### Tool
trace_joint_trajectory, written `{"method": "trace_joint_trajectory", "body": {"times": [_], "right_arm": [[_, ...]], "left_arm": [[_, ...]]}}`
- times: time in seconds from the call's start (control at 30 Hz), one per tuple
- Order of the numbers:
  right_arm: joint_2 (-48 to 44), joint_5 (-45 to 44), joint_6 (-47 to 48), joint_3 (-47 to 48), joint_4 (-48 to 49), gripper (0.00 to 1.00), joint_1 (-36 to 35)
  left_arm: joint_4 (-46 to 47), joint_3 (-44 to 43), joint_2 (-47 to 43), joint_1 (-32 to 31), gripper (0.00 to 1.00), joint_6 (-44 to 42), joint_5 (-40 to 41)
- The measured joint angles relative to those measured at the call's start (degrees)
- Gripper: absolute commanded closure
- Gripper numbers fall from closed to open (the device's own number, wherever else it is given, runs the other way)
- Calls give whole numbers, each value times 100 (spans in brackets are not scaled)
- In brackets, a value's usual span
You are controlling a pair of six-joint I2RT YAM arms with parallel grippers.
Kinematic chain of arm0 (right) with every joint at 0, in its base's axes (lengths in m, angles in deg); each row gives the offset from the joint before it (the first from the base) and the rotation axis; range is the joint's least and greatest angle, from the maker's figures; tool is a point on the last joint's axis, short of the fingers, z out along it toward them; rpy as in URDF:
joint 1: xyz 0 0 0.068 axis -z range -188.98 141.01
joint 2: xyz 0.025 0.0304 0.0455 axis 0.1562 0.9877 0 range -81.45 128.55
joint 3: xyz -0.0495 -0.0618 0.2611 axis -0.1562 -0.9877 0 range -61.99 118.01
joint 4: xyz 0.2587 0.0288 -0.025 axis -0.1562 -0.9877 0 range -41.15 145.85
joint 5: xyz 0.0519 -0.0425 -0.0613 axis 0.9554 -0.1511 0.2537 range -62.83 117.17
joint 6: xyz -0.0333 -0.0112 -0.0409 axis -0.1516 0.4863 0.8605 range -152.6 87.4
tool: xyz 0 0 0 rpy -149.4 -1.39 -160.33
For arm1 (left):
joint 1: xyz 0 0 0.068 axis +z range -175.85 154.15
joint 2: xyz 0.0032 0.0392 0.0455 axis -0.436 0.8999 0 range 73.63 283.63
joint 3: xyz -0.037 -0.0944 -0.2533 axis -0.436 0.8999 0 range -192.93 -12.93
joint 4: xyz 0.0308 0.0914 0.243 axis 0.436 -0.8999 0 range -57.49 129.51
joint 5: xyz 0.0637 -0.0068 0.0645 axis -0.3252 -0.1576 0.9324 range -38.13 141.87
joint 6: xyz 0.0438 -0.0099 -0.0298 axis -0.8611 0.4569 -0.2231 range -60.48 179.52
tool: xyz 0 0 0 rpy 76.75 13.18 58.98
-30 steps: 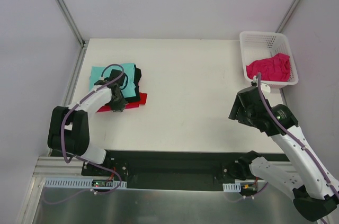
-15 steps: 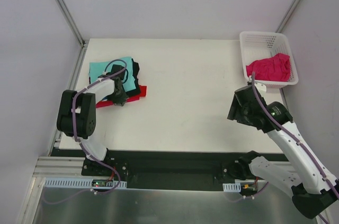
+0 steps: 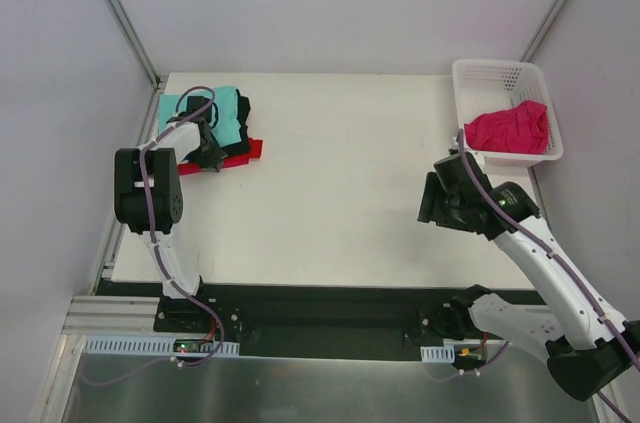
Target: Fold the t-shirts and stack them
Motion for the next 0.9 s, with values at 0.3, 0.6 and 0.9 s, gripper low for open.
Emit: {"method": "trace_joint_trajectory", "body": {"times": [0.3, 0.6, 0.9], "right_arm": [[162, 313, 181, 7, 214, 34, 4], [225, 426, 267, 7, 278, 34, 28], [313, 511, 308, 107, 280, 34, 63]], "left_arm": [[-444, -1812, 863, 293, 100, -308, 33], [-614, -2903, 1593, 422, 100, -553, 24], [-702, -3233, 1930, 748, 100, -553, -35]]}}
